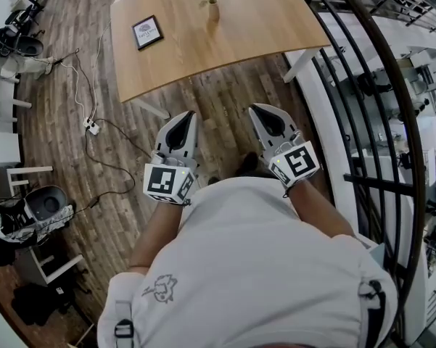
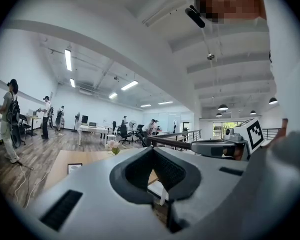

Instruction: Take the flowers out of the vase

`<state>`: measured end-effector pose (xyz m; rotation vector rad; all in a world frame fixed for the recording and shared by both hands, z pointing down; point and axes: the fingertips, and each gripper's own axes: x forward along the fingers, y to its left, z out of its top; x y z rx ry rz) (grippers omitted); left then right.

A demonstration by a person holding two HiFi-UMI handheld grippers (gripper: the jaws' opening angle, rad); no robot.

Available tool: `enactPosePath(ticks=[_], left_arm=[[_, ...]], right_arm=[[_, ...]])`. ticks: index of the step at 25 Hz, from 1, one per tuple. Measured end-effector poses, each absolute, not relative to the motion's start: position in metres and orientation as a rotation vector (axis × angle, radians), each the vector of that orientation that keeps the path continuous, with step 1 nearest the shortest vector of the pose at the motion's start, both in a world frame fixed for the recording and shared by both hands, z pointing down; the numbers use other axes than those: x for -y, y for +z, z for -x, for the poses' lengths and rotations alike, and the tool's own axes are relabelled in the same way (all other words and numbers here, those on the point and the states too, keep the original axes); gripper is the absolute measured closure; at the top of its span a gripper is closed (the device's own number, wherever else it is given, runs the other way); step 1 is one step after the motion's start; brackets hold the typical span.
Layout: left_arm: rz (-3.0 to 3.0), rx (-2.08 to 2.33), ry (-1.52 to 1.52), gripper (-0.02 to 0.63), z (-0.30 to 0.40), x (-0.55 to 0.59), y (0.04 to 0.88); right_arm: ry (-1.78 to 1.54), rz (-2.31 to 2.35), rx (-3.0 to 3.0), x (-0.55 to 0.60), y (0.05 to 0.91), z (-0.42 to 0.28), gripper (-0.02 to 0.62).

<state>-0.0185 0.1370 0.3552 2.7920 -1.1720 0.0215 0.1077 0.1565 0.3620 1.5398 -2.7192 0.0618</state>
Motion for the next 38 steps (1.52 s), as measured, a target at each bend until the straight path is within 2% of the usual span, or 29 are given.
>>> enactPosePath(ticks=[7,15,21,29,38], left_arm=[[-2.737,1.218,0.027,0.603,-0.017,-0.095,0.357],[-2.739,1.263,0.048,0.603,-0.023,-0.050,0.361],[-2.767,1.185,0.016,0.603,-0.012,0.010,0.370],[-2.858,1.059,-0.013,0.603,0.026,0.090,0.353],[-2.841,0.921,0.006,0.603,0.049,0.134,0.369]], right_arm=[[0.095,-1.447,2.742,-0.116,0.365,-0.150,0.592],[0.171,-1.485,2.734,-0.061,0.376,-0.172,0.592],[0.160,-1.541,2.700,-0.007,0.379,-0.155,0.592],[0.110,-1.592,2.648,0.075,0.361,-0.094,0.592],[0.164,-1.635,2.585,0.114,0.374,-0.061,0.591]])
